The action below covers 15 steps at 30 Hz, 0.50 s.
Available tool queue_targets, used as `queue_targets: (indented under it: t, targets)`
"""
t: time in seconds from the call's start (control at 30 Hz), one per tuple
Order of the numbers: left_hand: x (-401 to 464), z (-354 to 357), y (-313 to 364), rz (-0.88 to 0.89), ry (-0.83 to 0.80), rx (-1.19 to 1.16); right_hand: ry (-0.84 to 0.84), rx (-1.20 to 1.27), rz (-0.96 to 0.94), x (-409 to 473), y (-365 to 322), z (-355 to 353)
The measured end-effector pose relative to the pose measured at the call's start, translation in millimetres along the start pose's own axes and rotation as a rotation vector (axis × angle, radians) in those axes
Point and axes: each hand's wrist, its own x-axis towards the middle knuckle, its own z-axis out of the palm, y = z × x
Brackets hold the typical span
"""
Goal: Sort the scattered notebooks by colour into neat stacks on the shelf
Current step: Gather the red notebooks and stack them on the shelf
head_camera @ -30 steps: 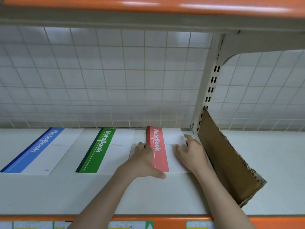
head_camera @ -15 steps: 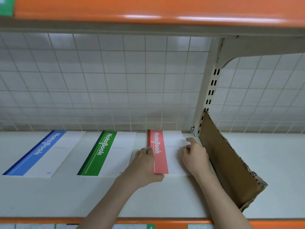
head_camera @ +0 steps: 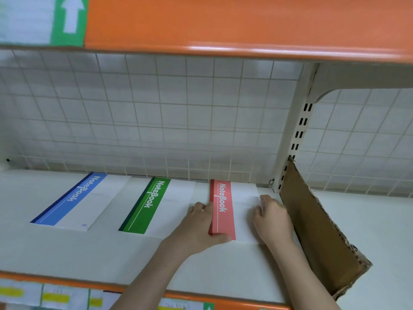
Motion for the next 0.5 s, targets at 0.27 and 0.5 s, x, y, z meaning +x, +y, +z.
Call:
queue_targets:
  t: [0.27, 0.5]
  targets:
    - [-33, -26, -19, -0.146, 0.231, 0.215, 0.015, -0.137, -0.202, -9, -23, 0]
    - [-80, -45, -35, -0.359, 0.213, 0.354, -0.223, -0.044, -0.500, -32, -71, -1]
